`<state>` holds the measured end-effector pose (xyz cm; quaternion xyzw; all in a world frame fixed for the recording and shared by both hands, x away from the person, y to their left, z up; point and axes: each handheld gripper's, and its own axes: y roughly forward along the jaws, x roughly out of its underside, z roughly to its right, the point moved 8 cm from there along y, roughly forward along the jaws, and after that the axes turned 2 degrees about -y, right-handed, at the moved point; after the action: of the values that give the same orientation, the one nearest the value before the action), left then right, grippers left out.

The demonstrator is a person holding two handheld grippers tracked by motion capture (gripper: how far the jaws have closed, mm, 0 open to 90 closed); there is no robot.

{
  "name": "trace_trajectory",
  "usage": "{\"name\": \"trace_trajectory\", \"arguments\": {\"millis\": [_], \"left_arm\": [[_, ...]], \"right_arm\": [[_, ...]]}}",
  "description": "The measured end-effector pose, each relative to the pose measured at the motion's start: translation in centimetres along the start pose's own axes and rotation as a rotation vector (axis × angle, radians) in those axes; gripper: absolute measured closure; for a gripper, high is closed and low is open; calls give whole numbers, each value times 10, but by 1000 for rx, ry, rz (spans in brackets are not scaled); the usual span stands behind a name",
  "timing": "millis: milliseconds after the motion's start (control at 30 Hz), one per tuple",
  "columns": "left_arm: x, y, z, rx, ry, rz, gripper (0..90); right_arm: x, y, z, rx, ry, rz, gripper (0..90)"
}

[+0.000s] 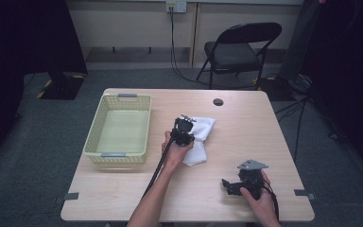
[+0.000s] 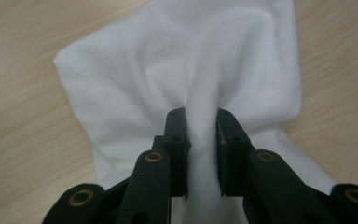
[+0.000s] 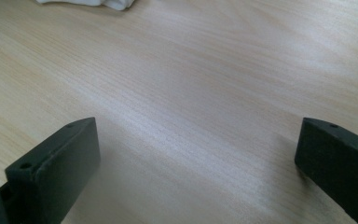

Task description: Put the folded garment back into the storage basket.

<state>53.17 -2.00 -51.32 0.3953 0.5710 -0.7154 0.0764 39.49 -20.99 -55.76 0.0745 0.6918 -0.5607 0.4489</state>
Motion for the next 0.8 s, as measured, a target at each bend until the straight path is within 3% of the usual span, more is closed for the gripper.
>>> {"name": "trace_trajectory", "arguments": {"millis": [167,800], "left_arm": [[0,-3,1,7,21,-3,773],[-4,-21,-8,37,6,32,776]], "right_arm": [[0,0,0,0,0,0,0],[0,0,0,-1,-1,0,0]]}}
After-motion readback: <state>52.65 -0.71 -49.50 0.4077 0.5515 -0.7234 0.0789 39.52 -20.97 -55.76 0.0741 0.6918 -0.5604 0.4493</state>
